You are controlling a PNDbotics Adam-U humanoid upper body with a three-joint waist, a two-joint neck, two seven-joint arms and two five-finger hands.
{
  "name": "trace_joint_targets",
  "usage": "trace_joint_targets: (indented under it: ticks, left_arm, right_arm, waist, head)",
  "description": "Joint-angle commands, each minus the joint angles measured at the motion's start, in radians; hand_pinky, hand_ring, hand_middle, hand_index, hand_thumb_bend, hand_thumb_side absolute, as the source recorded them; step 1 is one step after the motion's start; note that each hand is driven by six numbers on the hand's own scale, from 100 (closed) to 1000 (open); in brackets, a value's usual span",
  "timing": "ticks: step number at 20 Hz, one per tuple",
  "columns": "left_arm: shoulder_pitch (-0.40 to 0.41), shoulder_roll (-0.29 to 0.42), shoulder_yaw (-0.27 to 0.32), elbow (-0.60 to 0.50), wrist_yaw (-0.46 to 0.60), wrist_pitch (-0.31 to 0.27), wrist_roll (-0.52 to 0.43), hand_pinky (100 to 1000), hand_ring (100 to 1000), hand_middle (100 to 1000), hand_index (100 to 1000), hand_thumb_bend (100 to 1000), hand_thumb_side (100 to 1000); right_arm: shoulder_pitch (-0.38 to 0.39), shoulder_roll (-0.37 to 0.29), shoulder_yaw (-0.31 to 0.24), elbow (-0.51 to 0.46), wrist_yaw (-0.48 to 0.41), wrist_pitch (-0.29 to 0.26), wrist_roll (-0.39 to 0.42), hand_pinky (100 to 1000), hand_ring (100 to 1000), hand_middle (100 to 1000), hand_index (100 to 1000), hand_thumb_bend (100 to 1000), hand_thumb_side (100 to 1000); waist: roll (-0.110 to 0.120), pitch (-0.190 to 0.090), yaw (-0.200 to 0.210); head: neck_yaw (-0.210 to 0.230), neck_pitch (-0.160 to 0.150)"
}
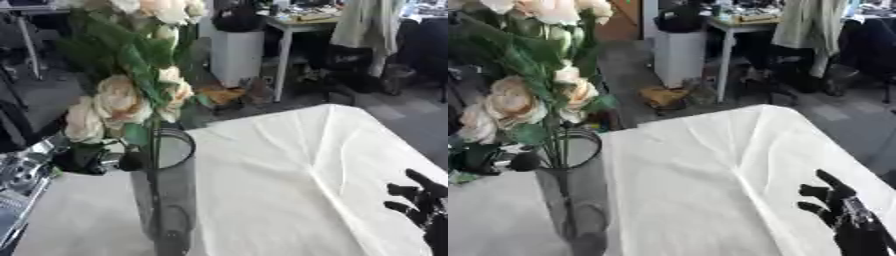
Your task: Arrange flowers into the vase.
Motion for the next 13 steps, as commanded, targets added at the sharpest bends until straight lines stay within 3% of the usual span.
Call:
trace_joint_targets:
  ticks: [1, 13]
  left_arm:
    - [0.005, 0.021, 0.027, -0.044, 0.012, 0.012, 0.018, 797, 762, 743, 786, 1000, 690]
    - [0.143, 0.069, 0.091, -0.18, 0.072, 0.031, 0.081, 793, 750, 730, 780, 1000, 701]
  right_arm:
    - [-0.008, -0.01, -0.007, -0.01, 0.008, -0.006, 0.0, 774, 892, 654, 955, 100, 1000]
    - [-0.008, -0.009, -0.011, -0.009, 0.01, -0.007, -0.002, 773, 891, 654, 954, 100, 1000]
  waist:
    - [-0.003, -0.008, 0.001]
    - [-0.006, -0.004, 0.017]
  head:
    - [-0.002, -0.01]
    - [-0.007, -0.014]
